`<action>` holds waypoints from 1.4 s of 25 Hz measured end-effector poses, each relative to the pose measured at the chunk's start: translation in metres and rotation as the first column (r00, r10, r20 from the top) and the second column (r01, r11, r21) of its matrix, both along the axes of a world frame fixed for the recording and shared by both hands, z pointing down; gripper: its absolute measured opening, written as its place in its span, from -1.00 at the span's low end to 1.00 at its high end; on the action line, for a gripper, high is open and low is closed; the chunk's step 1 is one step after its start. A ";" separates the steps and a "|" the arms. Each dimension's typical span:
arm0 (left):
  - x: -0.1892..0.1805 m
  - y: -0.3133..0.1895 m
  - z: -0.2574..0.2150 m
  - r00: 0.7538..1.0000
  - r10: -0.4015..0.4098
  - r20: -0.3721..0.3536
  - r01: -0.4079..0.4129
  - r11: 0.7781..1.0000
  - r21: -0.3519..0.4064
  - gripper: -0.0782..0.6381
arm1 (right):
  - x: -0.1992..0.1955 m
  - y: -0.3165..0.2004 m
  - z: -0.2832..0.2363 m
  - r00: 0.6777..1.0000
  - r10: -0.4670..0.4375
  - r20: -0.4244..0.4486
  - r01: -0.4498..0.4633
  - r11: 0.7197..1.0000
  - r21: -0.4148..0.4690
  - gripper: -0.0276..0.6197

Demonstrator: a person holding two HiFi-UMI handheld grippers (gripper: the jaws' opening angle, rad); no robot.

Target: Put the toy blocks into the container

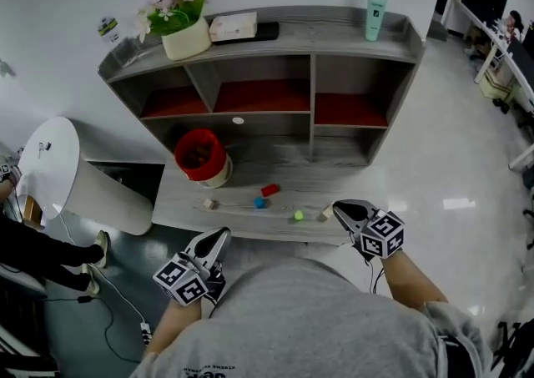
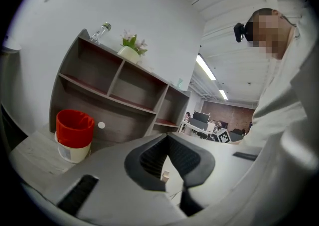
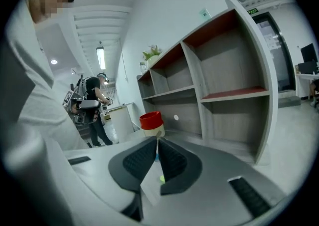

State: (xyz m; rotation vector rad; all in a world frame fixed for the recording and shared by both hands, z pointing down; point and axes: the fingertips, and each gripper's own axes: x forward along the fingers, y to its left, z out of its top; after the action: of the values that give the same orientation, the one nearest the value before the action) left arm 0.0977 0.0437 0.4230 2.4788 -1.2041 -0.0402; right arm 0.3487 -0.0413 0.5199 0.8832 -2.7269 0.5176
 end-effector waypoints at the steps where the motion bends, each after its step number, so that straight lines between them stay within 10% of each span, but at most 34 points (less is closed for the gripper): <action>1: 0.005 -0.007 0.003 1.000 0.005 0.004 -0.005 1.000 -0.009 -0.76 | 0.003 -0.004 0.007 1.000 0.001 -0.005 -0.001 1.000 -0.012 -0.81; 15: 0.027 -0.096 0.072 0.981 0.176 0.084 -0.167 0.980 -0.112 -0.76 | 0.021 -0.047 0.132 0.956 0.005 -0.294 -0.044 0.991 -0.127 -0.51; 29: 0.033 -0.151 0.104 0.936 0.335 0.105 -0.314 0.933 -0.178 -0.76 | 0.002 -0.043 0.238 0.792 -0.160 -0.590 -0.011 0.961 -0.275 0.22; 35: 0.035 -0.152 0.110 0.935 0.339 0.104 -0.315 0.929 -0.194 -0.76 | 0.008 -0.042 0.265 0.721 -0.158 -0.674 -0.038 0.963 -0.266 0.08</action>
State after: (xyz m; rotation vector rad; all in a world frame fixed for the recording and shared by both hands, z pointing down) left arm 0.1328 -0.1084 0.5332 2.5220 -0.7865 0.3165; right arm 0.3564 -0.0838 0.7846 0.7194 -1.9338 0.4087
